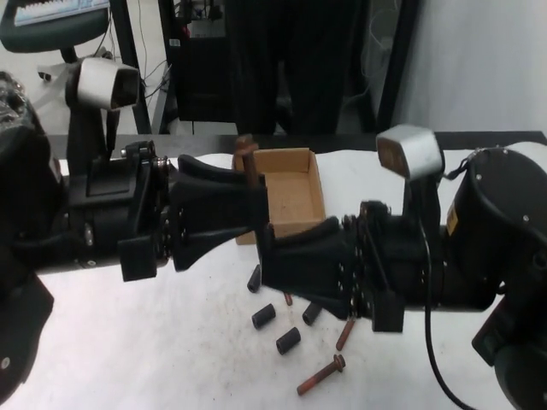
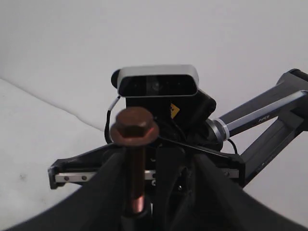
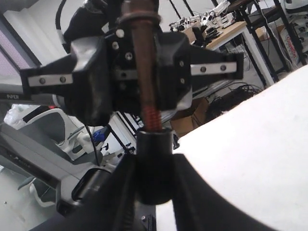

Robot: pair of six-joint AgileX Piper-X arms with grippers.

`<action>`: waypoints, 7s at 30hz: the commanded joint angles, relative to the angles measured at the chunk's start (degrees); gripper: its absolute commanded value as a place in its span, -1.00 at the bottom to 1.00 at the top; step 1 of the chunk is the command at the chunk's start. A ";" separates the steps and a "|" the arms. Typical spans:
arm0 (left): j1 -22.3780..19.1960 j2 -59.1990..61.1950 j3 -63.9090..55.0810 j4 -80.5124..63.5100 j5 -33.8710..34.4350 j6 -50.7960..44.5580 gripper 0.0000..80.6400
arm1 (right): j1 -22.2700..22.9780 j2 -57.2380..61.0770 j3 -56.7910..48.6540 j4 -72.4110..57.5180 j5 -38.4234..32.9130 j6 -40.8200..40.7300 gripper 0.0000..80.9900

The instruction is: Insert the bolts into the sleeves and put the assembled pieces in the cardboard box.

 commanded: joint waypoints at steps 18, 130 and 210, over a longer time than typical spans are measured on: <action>0.76 -0.14 -0.06 7.57 -3.07 7.84 0.15 | -0.51 -0.63 -2.07 -2.57 -0.72 1.69 -0.98; 6.74 -10.29 -5.60 64.74 -37.35 44.61 -0.99 | -13.44 27.23 -68.85 100.33 45.18 -42.84 -0.98; -10.68 52.74 -51.06 81.16 -63.87 43.67 0.13 | -14.38 -35.70 -10.32 105.55 34.77 -28.50 -0.98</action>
